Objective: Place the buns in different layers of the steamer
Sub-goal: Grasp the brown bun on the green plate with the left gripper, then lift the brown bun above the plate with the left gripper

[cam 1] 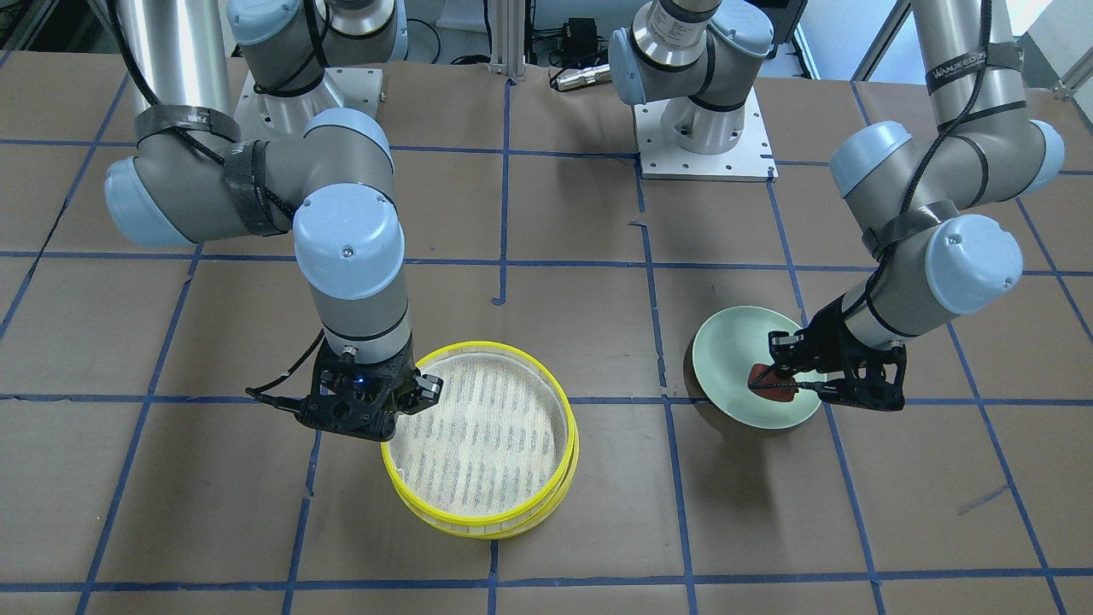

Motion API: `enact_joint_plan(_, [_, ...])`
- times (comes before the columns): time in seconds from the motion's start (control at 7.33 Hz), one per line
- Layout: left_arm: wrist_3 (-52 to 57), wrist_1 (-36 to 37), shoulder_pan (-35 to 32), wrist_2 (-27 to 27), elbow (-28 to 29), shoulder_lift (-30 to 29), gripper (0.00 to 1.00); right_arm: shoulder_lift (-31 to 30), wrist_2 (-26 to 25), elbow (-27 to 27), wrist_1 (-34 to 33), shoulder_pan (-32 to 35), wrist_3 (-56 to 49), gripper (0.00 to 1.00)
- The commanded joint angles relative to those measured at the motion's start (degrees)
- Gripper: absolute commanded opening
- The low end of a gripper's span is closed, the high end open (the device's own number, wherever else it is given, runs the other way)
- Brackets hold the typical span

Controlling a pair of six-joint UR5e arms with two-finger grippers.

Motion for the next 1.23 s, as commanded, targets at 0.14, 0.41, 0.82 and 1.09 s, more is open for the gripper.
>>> enact_joint_plan(0.14, [-3.44, -2.5, -1.81, -0.13, 1.77, 0.04, 0.01, 1.06, 1.25, 0.09, -1.43, 0.36, 0.43, 0.09])
enact_joint_plan(0.41, [-3.45, -2.5, -1.9, -0.04, 1.68, 0.04, 0.01, 1.34, 1.26, 0.0, -1.45, 0.8, 0.35, 0.09])
enact_joint_plan(0.82, [-3.45, -2.41, -1.9, -0.04, 1.68, 0.22, 0.01, 1.42, 1.0, 0.18, -1.27, 0.8, -0.09, 0.11])
enact_joint_plan(1.09, [-3.45, -2.41, -1.9, 0.13, 2.03, 0.3, 0.01, 1.34, 0.91, 0.35, -1.09, 0.8, -0.26, 0.11])
